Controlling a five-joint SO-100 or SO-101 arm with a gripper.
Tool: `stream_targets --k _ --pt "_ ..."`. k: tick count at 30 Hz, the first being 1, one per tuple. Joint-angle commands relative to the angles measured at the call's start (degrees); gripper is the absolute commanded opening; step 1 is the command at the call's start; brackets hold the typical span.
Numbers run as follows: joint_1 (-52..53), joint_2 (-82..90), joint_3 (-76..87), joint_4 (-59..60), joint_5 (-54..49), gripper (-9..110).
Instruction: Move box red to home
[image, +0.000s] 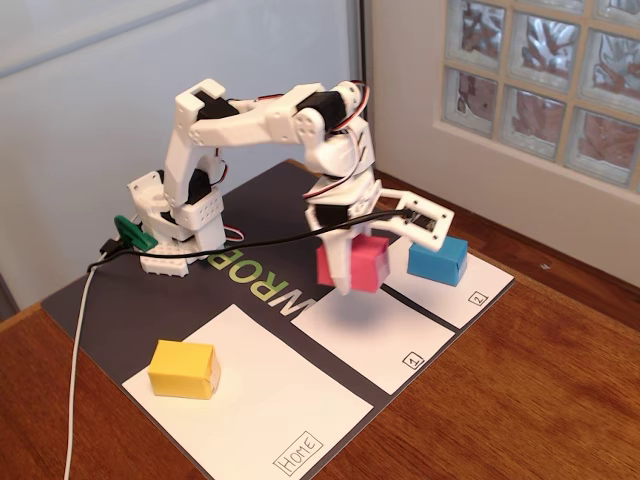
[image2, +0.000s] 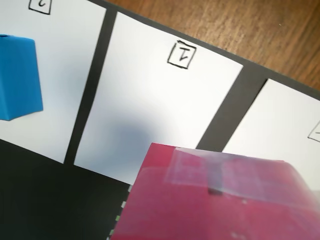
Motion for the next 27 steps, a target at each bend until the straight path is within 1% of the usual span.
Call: stream_targets --k 1,12,18,27 --pt "3.4 4.7 -3.3 0.7 -1.9 0" --pt "16.3 3.2 -3.3 0.1 -8.8 0" --pt "21.2 0.4 -3.5 -1.1 -11.3 0" --pt "26.5 -6.9 -9.1 -1.5 -15.0 0"
